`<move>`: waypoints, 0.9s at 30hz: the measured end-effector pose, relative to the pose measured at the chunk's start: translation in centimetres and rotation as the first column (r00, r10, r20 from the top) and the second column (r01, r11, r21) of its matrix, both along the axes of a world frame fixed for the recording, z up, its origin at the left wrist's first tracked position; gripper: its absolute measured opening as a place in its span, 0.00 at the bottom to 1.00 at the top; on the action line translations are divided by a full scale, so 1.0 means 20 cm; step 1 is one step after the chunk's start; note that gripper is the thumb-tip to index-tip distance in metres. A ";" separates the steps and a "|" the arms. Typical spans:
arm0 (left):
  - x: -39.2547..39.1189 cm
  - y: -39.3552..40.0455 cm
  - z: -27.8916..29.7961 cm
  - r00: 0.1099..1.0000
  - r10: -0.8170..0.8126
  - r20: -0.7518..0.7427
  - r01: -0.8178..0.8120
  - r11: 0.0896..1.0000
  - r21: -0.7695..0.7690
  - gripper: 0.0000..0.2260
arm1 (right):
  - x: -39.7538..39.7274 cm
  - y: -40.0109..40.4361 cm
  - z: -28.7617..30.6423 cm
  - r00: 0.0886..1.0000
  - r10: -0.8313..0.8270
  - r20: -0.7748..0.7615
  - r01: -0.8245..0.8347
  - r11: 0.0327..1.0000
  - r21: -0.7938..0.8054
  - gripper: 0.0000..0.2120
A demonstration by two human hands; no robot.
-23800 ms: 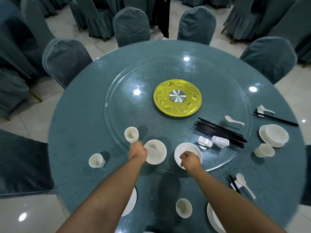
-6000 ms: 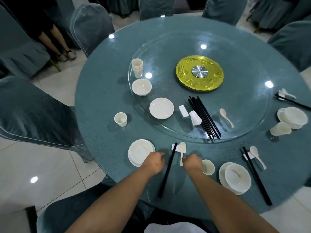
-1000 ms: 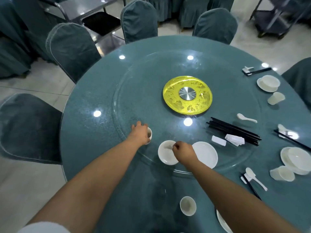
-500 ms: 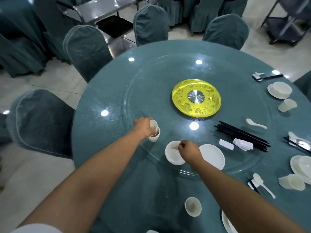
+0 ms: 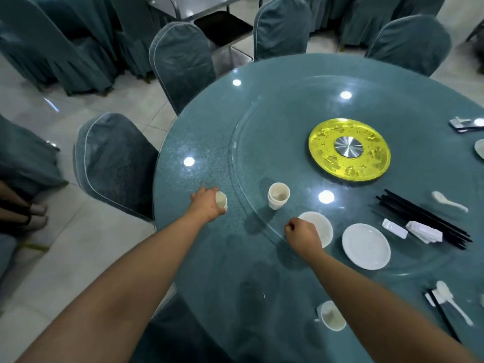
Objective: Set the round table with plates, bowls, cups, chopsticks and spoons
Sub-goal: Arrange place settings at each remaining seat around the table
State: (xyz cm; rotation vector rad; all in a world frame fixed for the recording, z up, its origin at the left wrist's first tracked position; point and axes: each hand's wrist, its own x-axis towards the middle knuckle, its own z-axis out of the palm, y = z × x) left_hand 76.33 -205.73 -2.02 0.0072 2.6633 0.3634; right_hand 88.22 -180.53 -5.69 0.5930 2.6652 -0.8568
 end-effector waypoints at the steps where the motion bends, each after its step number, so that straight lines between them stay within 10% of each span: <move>1: 0.02 -0.04 -0.05 1.000 -0.005 0.010 0.006 1.000 -0.009 0.30 | 0.01 -0.01 -0.01 1.000 -0.004 0.004 0.004 1.000 0.003 0.11; 20: 0.07 -0.22 -0.47 0.998 -0.047 0.044 0.049 0.998 -0.044 0.34 | 0.08 0.02 -0.18 0.991 -0.115 0.063 0.112 0.993 0.048 0.11; 27: 0.16 0.00 -0.41 0.917 -0.251 -0.311 0.287 0.955 0.074 0.28 | 0.06 0.12 -0.16 0.981 -0.169 0.097 0.169 0.985 0.009 0.11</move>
